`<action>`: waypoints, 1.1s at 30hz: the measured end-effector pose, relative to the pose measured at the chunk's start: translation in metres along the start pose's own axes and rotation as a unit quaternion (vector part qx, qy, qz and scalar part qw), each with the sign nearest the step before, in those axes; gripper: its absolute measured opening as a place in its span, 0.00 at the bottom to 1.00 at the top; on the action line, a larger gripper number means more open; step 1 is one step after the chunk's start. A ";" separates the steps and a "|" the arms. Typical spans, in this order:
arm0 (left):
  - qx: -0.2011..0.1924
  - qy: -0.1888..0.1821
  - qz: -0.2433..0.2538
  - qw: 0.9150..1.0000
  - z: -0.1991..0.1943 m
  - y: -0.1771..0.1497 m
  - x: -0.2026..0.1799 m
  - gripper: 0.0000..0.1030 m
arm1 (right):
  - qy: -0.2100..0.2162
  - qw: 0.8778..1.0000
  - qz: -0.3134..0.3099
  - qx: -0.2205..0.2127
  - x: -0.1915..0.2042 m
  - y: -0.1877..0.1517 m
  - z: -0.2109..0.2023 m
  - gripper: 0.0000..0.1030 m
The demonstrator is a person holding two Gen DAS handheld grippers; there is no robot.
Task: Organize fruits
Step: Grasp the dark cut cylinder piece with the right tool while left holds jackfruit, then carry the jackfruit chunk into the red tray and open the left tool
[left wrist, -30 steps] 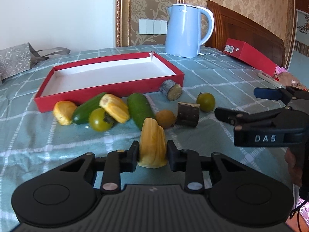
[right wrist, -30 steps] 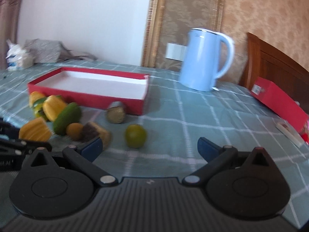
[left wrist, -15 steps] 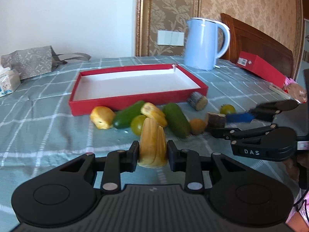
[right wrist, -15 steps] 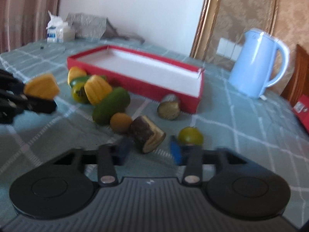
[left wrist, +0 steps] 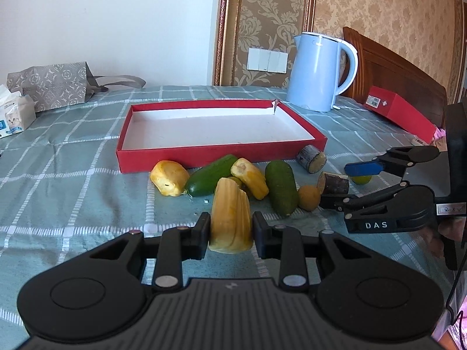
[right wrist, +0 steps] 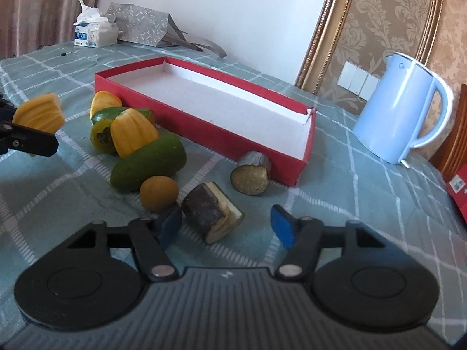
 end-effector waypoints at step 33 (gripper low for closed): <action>-0.009 0.027 -0.027 0.999 0.063 0.090 0.057 0.29 | -0.050 0.994 0.071 -0.058 -0.015 0.014 -0.012 0.40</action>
Point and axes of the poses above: each gripper's, at about its wrist camera, not at the fingertips, and z roughly the way its jaws point, x to its left, y to its top, the point moved 10 cm from there along z, roughly the way its jaws point, and after that the axes turned 7 degrees about -y, right-handed, at the moved point
